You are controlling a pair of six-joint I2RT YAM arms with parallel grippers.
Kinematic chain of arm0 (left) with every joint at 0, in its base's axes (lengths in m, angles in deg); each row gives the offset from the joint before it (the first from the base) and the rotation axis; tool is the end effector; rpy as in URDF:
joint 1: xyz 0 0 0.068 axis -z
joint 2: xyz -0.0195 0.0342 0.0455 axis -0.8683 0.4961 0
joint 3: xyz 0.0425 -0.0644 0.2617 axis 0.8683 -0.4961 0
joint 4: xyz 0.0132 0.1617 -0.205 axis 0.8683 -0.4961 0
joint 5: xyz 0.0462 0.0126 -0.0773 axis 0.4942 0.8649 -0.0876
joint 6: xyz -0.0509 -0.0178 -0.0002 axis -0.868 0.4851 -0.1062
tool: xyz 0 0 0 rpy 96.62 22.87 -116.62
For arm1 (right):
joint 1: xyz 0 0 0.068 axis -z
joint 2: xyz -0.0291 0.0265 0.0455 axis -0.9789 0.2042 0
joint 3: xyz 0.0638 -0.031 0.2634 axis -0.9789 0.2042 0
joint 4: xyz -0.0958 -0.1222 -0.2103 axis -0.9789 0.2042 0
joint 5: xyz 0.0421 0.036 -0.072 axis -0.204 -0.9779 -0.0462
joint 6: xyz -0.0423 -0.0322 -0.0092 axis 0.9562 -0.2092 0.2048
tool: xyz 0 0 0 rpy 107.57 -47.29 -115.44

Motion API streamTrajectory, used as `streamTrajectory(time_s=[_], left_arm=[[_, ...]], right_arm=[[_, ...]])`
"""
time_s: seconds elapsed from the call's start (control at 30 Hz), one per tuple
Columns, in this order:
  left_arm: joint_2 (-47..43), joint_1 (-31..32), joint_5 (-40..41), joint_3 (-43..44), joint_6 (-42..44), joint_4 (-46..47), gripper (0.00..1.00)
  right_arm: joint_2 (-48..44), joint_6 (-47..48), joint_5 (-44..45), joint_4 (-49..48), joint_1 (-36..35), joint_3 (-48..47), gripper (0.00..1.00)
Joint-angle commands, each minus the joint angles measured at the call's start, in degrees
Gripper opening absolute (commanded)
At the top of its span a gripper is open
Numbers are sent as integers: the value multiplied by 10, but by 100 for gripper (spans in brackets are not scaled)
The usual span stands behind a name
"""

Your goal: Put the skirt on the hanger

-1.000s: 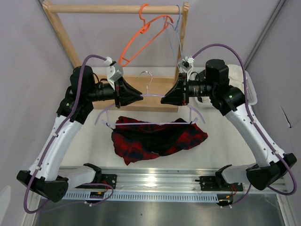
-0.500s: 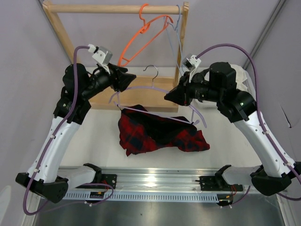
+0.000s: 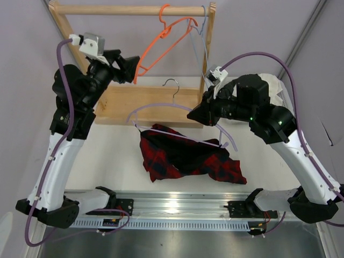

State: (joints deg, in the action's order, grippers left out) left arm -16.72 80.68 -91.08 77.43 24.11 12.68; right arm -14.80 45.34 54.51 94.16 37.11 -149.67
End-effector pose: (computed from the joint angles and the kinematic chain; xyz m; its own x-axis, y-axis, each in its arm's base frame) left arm 0.1973 -0.0783 0.5378 0.1594 -0.1323 -0.9783 0.4733 0.8799 -0.0418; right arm 0.1626 0.1609 0.4978 -0.3130 -0.1457 -0.9385 -0.8633 0.4556 0.2172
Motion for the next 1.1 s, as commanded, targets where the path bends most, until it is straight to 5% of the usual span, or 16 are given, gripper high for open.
streamTrajectory(time_s=[0.0,0.2,0.7,1.07], left_arm=[[45,-4,40,70,38,0,74],[143,-6,-18,163,107,-59,77],[226,-49,-97,186,92,-33,75],[236,-49,-95,179,77,-22,65]], right_arm=[[2,-21,25,-35,-12,-50,0],[33,-42,86,-22,-29,-92,0],[188,-63,352,60,-72,-329,0],[240,-8,440,-26,-83,-374,0]])
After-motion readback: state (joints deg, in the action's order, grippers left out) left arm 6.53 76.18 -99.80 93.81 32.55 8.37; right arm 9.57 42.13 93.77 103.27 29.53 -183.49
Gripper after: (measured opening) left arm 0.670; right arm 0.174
